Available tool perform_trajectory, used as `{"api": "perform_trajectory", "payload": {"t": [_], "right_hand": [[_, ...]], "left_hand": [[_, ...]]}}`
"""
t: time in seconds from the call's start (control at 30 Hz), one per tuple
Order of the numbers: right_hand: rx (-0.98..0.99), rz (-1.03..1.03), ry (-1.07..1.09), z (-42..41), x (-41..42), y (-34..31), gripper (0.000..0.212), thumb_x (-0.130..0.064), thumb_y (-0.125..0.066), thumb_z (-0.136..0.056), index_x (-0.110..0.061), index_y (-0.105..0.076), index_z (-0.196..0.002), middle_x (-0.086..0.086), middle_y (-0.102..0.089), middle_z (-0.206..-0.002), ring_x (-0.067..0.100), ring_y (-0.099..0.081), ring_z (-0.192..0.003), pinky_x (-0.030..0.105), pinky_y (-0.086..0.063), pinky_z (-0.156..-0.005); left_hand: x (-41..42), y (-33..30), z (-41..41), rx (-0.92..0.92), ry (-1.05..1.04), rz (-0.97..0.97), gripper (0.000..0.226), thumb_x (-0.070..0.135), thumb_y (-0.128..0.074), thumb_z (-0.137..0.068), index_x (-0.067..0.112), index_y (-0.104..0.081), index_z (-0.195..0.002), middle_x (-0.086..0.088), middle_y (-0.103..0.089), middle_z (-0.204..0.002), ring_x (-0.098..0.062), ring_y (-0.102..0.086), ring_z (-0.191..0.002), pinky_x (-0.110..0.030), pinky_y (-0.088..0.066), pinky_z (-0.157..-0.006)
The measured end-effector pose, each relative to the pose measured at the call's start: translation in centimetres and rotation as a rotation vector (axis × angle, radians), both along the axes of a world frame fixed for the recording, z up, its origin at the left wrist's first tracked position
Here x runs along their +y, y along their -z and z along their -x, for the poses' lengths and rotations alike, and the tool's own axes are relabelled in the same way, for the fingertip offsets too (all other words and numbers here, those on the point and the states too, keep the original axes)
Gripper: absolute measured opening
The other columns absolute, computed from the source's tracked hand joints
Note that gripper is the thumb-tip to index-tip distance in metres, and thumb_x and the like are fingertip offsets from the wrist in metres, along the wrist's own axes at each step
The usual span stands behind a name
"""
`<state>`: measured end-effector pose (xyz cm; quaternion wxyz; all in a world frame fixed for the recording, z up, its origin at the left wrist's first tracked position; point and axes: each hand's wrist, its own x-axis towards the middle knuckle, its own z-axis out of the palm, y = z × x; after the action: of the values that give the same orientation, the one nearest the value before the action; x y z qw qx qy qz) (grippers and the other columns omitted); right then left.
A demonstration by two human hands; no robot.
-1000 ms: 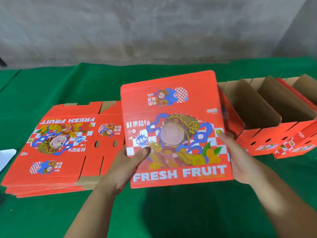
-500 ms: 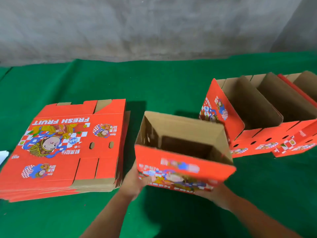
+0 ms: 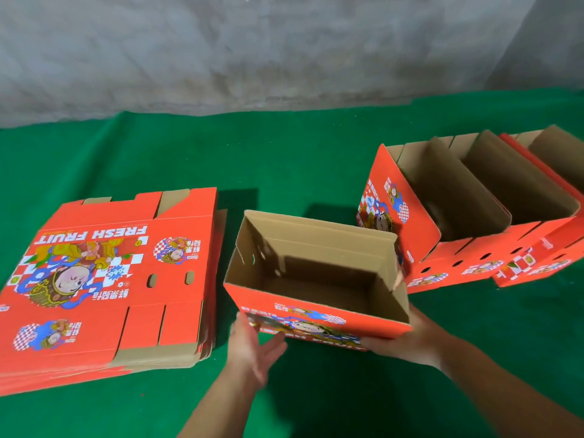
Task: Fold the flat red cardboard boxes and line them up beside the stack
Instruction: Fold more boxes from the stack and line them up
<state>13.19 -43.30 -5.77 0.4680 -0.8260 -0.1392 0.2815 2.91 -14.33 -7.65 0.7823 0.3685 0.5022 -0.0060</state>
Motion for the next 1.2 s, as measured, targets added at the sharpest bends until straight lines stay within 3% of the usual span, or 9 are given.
{"api": "perform_trajectory", "payload": {"t": [0.13,0.2,0.4,0.53,0.63,0.73,0.83,1.03,1.2], "right_hand": [[-0.252,-0.133,0.051,1.9,3.0,0.4,0.160,-0.051,-0.099,-0.055,-0.043,0.024,-0.156,-0.021,0.003,-0.165,-0.005,-0.006,-0.154,0.011,-0.018,-0.120],[-0.313,-0.147,0.248,3.0,3.9,1.0,0.160,-0.054,-0.100,-0.046,-0.051,0.018,-0.155,-0.027,-0.012,-0.146,-0.016,-0.016,-0.142,0.002,-0.022,-0.111],[-0.528,-0.159,0.715,1.0,3.1,2.6,0.150,-0.058,-0.101,-0.030,-0.035,-0.023,-0.156,-0.028,-0.042,-0.124,0.021,-0.051,-0.119,0.059,-0.050,-0.097],[-0.484,-0.126,0.756,0.7,2.4,4.0,0.163,-0.058,-0.100,-0.035,-0.037,-0.001,-0.162,-0.030,-0.030,-0.142,0.019,-0.037,-0.138,0.058,-0.045,-0.107],[-0.539,-0.101,0.709,0.1,3.0,4.0,0.154,-0.057,-0.093,-0.048,-0.031,0.006,-0.163,-0.003,-0.028,-0.153,0.028,-0.029,-0.144,0.059,-0.037,-0.114],[-0.551,-0.049,0.715,-1.1,4.1,3.5,0.145,-0.055,-0.087,-0.056,-0.029,0.009,-0.162,0.013,-0.026,-0.157,0.033,-0.025,-0.144,0.042,-0.026,-0.120],[-0.529,-0.005,0.718,-2.3,5.4,3.3,0.146,-0.039,-0.093,-0.063,-0.029,0.015,-0.161,0.020,-0.014,-0.161,0.035,-0.018,-0.146,0.047,-0.025,-0.118],[-0.331,-0.085,0.722,-6.4,5.5,2.8,0.149,-0.017,-0.090,-0.072,-0.053,0.034,-0.148,0.004,0.025,-0.166,0.024,0.004,-0.157,0.023,-0.033,-0.109],[-0.185,-0.177,0.807,-7.3,5.8,2.1,0.148,-0.020,-0.091,-0.069,-0.048,0.028,-0.152,-0.010,0.031,-0.164,0.004,0.002,-0.153,0.030,-0.029,-0.106]], "left_hand": [[-4.6,-4.1,-2.8,-0.193,0.161,0.055,0.041,0.073,-0.045,-0.098,0.042,-0.064,-0.116,0.017,-0.079,-0.103,-0.034,-0.072,-0.112,-0.052,-0.058,-0.099],[-6.3,-5.1,-4.1,-0.240,0.283,-0.018,0.045,0.077,-0.047,-0.093,0.044,-0.066,-0.117,0.020,-0.078,-0.109,-0.025,-0.071,-0.116,-0.053,-0.058,-0.099],[-11.3,-6.8,-7.2,-0.397,0.604,-0.088,0.087,0.093,-0.059,-0.064,0.063,-0.046,-0.145,0.023,-0.061,-0.142,-0.003,-0.068,-0.118,-0.047,-0.061,-0.092],[-12.3,-6.9,-8.8,-0.471,0.590,-0.104,0.082,0.073,-0.066,-0.084,0.055,-0.033,-0.157,0.024,-0.044,-0.156,0.012,-0.056,-0.117,-0.033,-0.062,-0.083],[-11.9,-6.4,-10.5,-0.475,0.602,-0.156,0.063,0.054,-0.058,-0.101,0.050,-0.033,-0.159,0.022,-0.044,-0.153,0.018,-0.055,-0.109,-0.030,-0.064,-0.079],[-11.0,-5.8,-12.4,-0.470,0.666,-0.290,0.065,0.056,-0.054,-0.103,0.047,-0.027,-0.162,0.017,-0.035,-0.164,-0.004,-0.048,-0.140,-0.050,-0.048,-0.114],[-10.5,-5.2,-14.1,-0.473,0.710,-0.306,0.067,0.064,-0.052,-0.100,0.053,-0.024,-0.160,0.019,-0.028,-0.166,-0.013,-0.038,-0.150,-0.056,-0.039,-0.120],[-11.6,-5.5,-18.7,-0.424,0.745,-0.197,0.058,0.063,-0.044,-0.105,0.057,-0.023,-0.159,0.019,-0.032,-0.160,-0.008,-0.049,-0.127,-0.043,-0.055,-0.098],[-12.1,-5.2,-20.6,-0.437,0.808,-0.308,0.060,0.061,-0.039,-0.107,0.052,-0.017,-0.162,0.018,-0.021,-0.170,-0.012,-0.028,-0.153,-0.056,-0.032,-0.124]]}}
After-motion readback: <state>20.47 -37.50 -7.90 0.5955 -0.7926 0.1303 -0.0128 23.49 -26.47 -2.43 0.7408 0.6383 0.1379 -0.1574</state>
